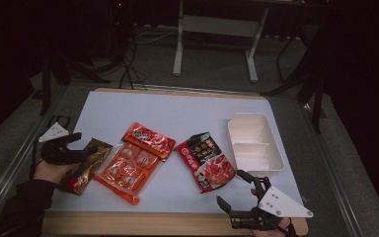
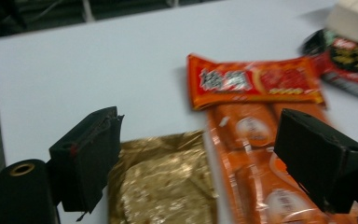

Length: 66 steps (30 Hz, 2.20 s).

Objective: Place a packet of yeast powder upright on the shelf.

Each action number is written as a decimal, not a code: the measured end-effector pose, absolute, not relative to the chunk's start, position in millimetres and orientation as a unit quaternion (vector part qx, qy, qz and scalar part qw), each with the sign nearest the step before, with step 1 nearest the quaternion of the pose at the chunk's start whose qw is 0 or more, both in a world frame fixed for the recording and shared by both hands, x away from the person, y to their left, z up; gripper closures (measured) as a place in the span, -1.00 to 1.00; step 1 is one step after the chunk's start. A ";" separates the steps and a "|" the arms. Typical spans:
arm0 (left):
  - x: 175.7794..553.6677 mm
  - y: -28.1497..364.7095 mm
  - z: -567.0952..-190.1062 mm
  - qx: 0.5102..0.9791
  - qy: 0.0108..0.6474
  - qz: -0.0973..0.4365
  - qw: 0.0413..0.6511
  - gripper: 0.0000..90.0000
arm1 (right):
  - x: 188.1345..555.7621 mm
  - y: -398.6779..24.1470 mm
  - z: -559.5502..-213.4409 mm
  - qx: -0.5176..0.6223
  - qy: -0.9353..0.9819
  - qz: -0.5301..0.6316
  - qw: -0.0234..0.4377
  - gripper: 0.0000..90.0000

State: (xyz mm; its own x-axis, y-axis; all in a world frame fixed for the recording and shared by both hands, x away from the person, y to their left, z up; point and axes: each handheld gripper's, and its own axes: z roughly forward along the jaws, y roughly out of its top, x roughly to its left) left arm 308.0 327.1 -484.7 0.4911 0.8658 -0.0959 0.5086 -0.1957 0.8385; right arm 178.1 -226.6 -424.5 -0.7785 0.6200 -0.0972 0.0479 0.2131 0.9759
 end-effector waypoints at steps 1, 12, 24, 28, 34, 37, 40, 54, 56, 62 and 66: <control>310.5 327.5 -487.3 0.746 0.470 0.213 0.422 -0.66 | 178.3 -226.5 -424.9 0.226 0.741 0.584 0.242 -0.76; 329.0 331.3 -508.7 0.758 0.502 0.205 0.363 -0.34 | 178.1 -226.5 -426.9 0.228 0.742 0.582 0.242 -0.70; 347.8 337.9 -523.2 0.756 0.532 0.179 0.336 -0.29 | 178.9 -226.1 -428.7 0.231 0.743 0.581 0.239 -0.70; 352.3 338.0 -526.7 0.756 0.539 0.175 0.328 -0.29 | 180.5 -226.7 -429.7 0.233 0.745 0.580 0.233 -0.70; 357.5 338.9 -533.4 0.760 0.545 0.158 0.316 -0.27 | 180.9 -226.6 -430.4 0.237 0.746 0.578 0.231 -0.70; 359.3 339.2 -535.2 0.756 0.555 0.145 0.314 -0.27 | 181.0 -226.3 -430.6 0.236 0.746 0.578 0.232 -0.70; 360.3 337.7 -537.4 0.759 0.558 0.123 0.313 -0.20 | 180.8 -225.6 -431.0 0.234 0.749 0.575 0.232 -0.70; 362.9 316.0 -529.4 0.786 0.545 0.128 0.262 0.36 | 180.8 -224.6 -431.4 0.234 0.751 0.573 0.230 -0.69; 362.2 315.4 -529.0 0.784 0.544 0.145 0.261 0.64 | 180.8 -224.6 -431.4 0.234 0.751 0.572 0.231 -0.69; 359.7 312.6 -528.4 0.789 0.534 0.169 0.251 0.96 | 180.7 -224.8 -431.3 0.235 0.751 0.572 0.231 -0.69; 355.4 317.2 -524.3 0.783 0.538 0.170 0.261 0.99 | 180.8 -225.6 -430.8 0.237 0.750 0.572 0.233 -0.68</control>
State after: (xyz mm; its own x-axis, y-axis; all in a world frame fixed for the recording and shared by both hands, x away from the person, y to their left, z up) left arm 355.4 317.2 -524.3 0.3624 0.9319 -0.0136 0.7542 -0.2846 0.5918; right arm 180.8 -225.6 -430.8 -0.7793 0.6218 -0.0778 0.0890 0.2327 0.9685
